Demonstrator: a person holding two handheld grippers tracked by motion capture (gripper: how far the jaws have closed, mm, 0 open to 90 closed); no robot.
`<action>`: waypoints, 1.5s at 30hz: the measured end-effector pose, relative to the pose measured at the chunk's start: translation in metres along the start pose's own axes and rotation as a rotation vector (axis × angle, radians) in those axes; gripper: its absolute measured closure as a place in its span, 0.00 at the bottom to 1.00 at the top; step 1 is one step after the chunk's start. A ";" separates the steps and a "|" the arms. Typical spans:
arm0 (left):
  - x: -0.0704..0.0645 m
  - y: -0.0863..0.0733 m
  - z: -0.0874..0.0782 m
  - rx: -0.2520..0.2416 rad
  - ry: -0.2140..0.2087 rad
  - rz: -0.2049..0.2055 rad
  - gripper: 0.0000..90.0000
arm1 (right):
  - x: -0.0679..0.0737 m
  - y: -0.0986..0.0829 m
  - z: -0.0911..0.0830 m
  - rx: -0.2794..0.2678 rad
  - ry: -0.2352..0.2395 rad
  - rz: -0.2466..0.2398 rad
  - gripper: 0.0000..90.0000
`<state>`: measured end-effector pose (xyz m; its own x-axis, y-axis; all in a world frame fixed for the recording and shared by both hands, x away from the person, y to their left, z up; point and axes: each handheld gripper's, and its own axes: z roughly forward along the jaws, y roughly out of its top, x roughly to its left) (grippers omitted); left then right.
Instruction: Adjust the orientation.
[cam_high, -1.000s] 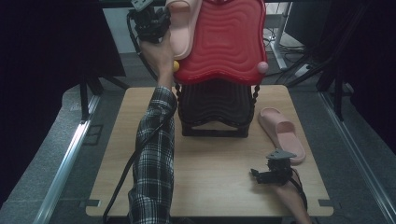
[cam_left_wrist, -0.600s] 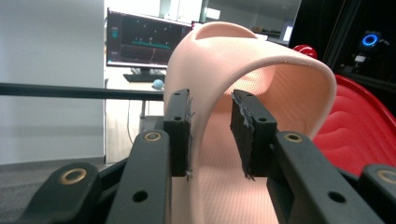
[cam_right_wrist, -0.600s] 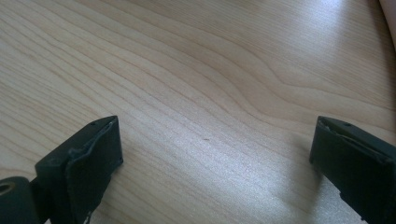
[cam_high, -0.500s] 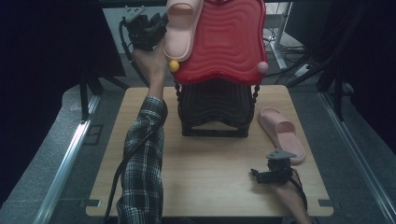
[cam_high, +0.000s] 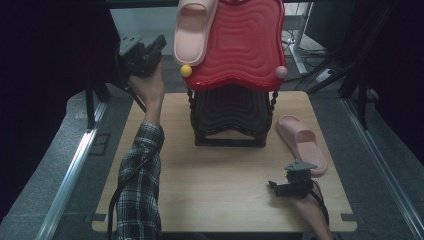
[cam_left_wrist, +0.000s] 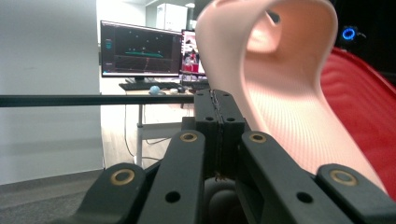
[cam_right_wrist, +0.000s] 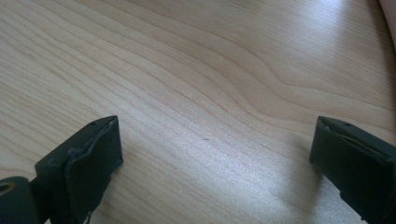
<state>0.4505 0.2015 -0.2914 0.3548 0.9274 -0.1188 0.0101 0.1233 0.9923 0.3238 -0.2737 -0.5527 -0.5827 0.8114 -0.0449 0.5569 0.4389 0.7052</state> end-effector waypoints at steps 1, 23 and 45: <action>0.000 0.000 0.000 0.000 0.000 0.000 0.99 | 0.000 0.000 0.000 0.000 0.000 0.000 0.03; -0.024 -0.007 0.004 0.024 -0.102 0.018 1.00 | 0.000 0.000 0.000 0.000 -0.001 0.001 0.03; -0.028 0.008 0.044 0.100 -0.233 -0.063 1.00 | 0.000 0.000 0.000 -0.001 0.001 -0.001 0.03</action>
<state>0.4817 0.1609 -0.2787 0.5565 0.8109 -0.1810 0.1277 0.1318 0.9830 0.3237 -0.2739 -0.5526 -0.5837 0.8107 -0.0452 0.5558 0.4396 0.7056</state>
